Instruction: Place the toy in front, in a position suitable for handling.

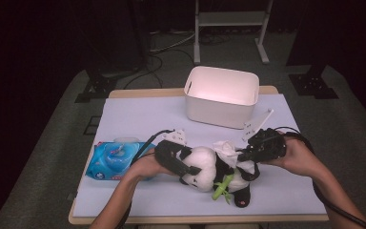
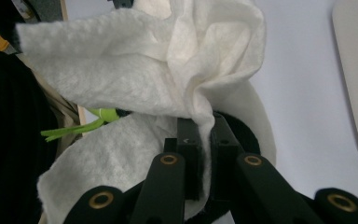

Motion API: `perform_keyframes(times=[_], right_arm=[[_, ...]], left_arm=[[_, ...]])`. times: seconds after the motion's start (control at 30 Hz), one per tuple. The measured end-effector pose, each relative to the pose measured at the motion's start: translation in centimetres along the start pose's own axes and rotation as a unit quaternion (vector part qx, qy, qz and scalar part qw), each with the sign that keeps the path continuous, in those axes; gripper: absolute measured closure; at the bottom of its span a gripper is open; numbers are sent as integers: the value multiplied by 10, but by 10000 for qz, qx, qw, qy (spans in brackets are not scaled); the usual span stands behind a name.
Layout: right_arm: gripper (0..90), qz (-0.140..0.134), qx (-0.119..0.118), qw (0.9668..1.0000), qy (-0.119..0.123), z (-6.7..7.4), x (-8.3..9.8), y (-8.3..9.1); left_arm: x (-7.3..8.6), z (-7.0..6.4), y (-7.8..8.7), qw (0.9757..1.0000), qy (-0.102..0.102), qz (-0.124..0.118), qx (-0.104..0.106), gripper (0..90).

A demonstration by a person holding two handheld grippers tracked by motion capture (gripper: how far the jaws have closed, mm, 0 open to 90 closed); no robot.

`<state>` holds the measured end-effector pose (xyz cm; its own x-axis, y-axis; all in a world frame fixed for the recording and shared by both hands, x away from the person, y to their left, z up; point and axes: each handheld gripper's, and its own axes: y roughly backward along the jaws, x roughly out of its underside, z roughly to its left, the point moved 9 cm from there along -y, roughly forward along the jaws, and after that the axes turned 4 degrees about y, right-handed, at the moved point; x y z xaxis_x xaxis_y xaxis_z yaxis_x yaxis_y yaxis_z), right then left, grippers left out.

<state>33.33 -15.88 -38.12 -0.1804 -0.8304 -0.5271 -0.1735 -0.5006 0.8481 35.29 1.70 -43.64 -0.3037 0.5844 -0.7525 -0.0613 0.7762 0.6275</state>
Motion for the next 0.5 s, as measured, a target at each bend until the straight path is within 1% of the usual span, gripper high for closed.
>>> perform_keyframes(times=[0.03,0.07,0.17,0.23,0.37,0.5], right_arm=[[850,51,69,10000,41,0,4,2],[850,59,103,9999,47,0,5,3],[849,48,109,9999,3,1,9,6],[850,48,132,9999,-22,1,13,9],[849,62,164,9998,-86,1,18,12],[850,90,181,9997,-103,3,23,15]], left_arm=[[0,1,0,10000,66,-4,11,229],[0,1,0,10000,85,-17,7,229],[0,2,0,9999,102,-14,10,229],[0,2,-1,9999,149,-44,25,229],[0,3,-1,9998,203,-20,36,225],[0,3,-1,9998,210,-31,30,222]])
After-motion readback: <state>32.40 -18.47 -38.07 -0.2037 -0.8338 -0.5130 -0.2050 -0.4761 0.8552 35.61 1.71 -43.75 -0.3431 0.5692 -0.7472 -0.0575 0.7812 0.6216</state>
